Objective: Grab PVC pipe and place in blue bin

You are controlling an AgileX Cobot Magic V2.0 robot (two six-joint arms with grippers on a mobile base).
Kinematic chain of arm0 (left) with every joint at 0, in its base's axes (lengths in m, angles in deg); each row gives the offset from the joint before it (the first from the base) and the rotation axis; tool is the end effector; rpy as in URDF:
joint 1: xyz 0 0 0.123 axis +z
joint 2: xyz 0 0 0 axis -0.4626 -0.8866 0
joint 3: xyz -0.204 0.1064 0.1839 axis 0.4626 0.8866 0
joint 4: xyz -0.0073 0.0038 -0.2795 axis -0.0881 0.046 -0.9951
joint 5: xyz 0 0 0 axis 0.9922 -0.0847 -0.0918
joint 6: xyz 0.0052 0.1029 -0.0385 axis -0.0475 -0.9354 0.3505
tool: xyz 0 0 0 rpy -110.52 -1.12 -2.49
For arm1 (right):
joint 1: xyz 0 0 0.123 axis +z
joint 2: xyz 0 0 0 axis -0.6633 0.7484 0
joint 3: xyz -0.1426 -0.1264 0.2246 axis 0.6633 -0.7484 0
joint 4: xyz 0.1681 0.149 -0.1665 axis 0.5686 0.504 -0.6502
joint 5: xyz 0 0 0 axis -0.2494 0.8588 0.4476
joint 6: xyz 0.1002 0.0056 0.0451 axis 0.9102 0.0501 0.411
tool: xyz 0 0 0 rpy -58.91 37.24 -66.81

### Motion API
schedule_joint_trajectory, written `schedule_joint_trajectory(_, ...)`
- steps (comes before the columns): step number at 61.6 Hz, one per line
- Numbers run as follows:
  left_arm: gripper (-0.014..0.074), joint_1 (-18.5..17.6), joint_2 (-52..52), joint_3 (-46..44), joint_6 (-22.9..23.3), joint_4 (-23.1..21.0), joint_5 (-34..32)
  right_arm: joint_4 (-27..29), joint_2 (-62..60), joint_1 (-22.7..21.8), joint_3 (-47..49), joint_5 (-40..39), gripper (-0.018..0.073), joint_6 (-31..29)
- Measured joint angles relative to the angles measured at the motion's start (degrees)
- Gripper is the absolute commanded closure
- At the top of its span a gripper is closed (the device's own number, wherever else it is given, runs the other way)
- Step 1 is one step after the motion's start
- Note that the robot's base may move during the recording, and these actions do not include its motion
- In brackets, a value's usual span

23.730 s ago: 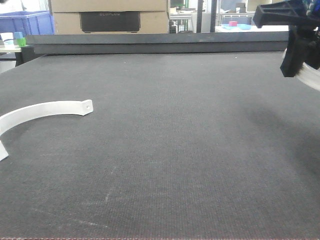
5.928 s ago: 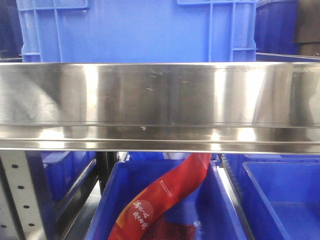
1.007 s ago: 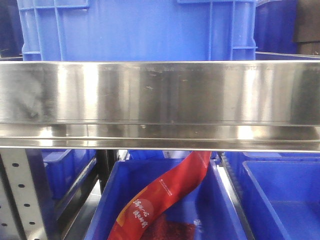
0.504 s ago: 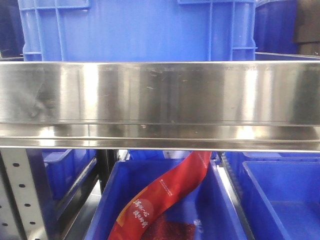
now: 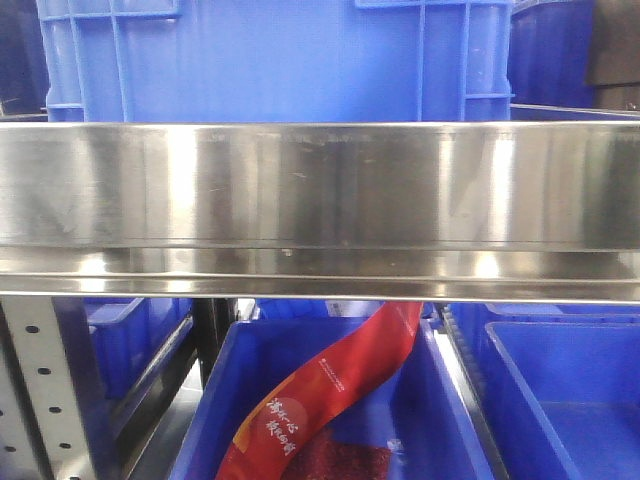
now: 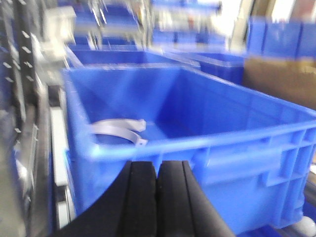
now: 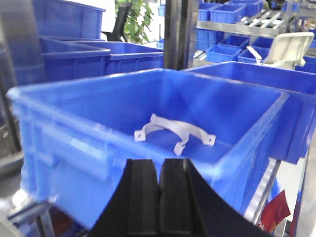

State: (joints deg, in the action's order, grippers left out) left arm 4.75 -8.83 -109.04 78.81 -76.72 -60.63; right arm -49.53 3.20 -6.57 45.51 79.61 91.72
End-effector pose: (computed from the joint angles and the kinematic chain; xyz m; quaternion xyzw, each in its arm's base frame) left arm 0.1719 -0.0745 0.3776 0.1185 0.7094 -0.1726 0.6730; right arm 0.1737 0.1185 0.3787 -0.2086 0.6991 0.2006 0.6538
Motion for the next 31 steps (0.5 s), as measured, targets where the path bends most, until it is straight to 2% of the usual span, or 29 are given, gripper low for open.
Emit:
schedule_joint_trajectory(11,0.0707,0.00,9.21,8.49,0.00,-0.28,-6.57,-0.11,-1.72,0.00,-2.66,-1.04,0.0727,0.00)
schedule_joint_trajectory(31,0.0707,0.00,12.69,8.99,0.00,-0.41,-6.57,-0.11,-1.72,0.00,-2.66,-4.32,0.0727,-0.25)
